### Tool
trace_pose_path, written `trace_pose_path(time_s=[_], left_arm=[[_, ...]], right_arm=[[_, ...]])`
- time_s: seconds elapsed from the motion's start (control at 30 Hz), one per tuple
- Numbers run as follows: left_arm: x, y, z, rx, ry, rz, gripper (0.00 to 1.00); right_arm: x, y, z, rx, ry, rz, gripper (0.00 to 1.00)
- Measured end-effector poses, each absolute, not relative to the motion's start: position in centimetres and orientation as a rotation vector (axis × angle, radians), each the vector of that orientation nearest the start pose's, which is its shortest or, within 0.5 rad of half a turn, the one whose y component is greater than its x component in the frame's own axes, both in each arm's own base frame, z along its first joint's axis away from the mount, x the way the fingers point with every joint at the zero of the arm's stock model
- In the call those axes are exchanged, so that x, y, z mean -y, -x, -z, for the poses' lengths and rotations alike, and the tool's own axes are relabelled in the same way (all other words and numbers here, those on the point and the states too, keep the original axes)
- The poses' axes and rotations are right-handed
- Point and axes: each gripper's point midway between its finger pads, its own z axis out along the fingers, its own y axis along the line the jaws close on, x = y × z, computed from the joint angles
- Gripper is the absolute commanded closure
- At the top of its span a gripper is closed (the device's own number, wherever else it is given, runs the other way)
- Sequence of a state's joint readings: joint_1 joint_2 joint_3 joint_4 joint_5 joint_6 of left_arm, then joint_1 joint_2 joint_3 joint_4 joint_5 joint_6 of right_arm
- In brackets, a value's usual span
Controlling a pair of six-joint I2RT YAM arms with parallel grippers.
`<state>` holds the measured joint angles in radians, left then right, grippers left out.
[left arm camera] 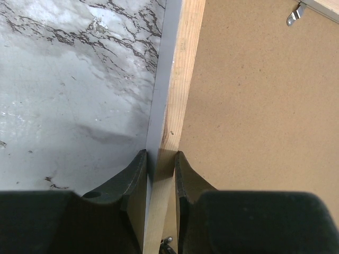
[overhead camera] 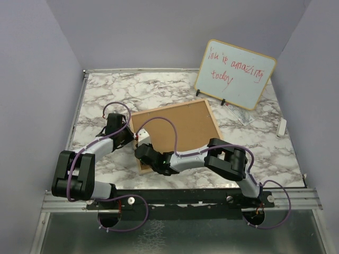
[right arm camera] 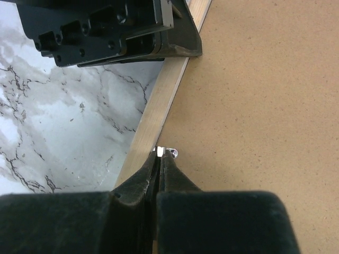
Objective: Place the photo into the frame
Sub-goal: Install the photo frame at the center of the board.
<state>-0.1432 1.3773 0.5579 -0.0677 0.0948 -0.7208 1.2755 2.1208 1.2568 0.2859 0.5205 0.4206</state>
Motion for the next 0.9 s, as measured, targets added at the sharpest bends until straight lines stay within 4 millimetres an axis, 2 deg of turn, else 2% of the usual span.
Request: trace_pose_path(time_s=[0.13,0.23,0.33,0.4,0.43,0.47,0.57,0.67,0.73,0.8,0.9], left_arm=[[8.8,-30.2,-2.4,-2.415,0.68,0.489,1.0],[8.8,-30.1,-2.4,-2.415,0.686,0.491,0.97],[9.0,-29.6,-2.5,-2.438,0.694,0.498,0.85],[9.0,-29.4,-2.7,-2.453,0.698,0.492,0.76],[9.0,-29.3,-2.8,-2.468,0.702,0.484,0.73],[9.0,-29.1,-2.8,-2.484,0.704,0.477,0.7],[8.9,-28.4,-3.1,-2.536,0.702,0.453,0.55],[9.1,-29.7,-5.1,-2.516,0.665,0.459,0.43],[9.3,-31.2,-6.9,-2.475,0.625,0.471,0.35],[9.4,-32.9,-9.2,-2.425,0.567,0.48,0.28],[9.5,-35.3,-12.5,-2.348,0.466,0.481,0.22]], right_arm=[[-49.4,-22.6,-3.1,-2.029,0.566,-0.485,0.97],[-49.1,-22.5,-3.3,-2.036,0.547,-0.505,0.9],[-46.9,-21.5,-3.5,-2.066,0.549,-0.519,0.83],[-44.6,-20.9,-3.8,-2.096,0.556,-0.495,0.76],[-43.0,-20.4,-2.9,-2.127,0.572,-0.458,0.75],[-42.4,-20.3,-4.8,-2.115,0.553,-0.479,0.74],[-40.5,-19.7,-7.7,-2.119,0.496,-0.502,0.71],[-38.7,-19.5,-10.9,-2.125,0.385,-0.53,0.65],[-37.3,-19.4,-12.1,-2.151,0.294,-0.533,0.61],[-35.6,-19.2,-12.3,-2.199,0.21,-0.51,0.57],[-32.6,-19.0,-11.1,-2.295,0.092,-0.429,0.51]])
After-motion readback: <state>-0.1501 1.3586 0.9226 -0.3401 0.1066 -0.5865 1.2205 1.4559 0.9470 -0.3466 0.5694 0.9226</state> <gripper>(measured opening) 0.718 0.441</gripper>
